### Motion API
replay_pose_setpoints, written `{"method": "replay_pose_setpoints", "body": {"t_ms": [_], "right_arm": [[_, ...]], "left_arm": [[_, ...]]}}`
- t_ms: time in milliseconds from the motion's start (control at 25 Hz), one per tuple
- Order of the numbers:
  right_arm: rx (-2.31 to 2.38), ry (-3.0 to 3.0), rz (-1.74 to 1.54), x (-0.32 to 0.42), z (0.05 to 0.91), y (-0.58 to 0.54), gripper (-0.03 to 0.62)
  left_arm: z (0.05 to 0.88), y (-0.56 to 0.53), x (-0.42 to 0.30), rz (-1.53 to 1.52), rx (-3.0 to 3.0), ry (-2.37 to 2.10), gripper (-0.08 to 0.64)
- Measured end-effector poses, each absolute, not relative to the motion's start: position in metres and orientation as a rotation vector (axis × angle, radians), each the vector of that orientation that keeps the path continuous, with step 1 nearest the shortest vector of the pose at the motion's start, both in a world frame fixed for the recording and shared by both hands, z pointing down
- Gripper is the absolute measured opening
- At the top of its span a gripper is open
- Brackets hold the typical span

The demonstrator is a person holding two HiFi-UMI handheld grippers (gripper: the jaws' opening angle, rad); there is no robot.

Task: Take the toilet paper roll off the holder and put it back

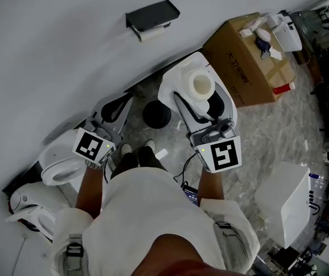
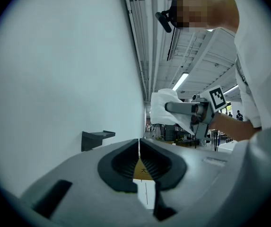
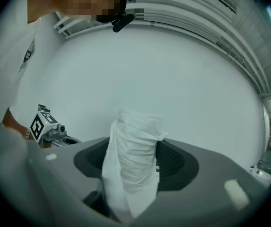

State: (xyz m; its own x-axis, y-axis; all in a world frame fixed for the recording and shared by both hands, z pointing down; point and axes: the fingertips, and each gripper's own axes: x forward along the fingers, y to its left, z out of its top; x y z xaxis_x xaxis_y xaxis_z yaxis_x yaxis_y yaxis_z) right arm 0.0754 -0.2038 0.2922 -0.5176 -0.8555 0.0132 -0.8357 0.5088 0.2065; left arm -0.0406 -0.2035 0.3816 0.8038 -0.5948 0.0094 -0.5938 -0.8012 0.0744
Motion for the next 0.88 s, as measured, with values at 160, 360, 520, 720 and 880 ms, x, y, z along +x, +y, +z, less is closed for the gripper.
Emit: {"method": "replay_pose_setpoints", "body": {"t_ms": [160,360,520,720,880], "right_arm": [[1.475,-2.623,-0.273,0.079,0.291,-0.211,0.29],[1.455,-2.634,-0.319,0.077,0.284,-0.242,0.291],[1.431,-2.628,-0.373,0.072,0.284,-0.284,0.29],[1.389,-2.658,-0.404,0.059,0.286,-0.335,0.29],[1.372,-2.683,-0.402,0.046,0.288,-0.383,0.29]], "left_arm": [[0.384,-0.208,-0.036,-0.039,2.896,-0.96,0.006],[0.406,-0.215,-0.03,-0.01,2.848,-0.938,0.006],[0.426,-0.224,-0.027,0.022,2.832,-0.922,0.006],[0.449,-0.228,-0.032,0.06,2.79,-0.939,0.006],[0.458,-0.232,-0.035,0.087,2.769,-0.957,0.006]]}}
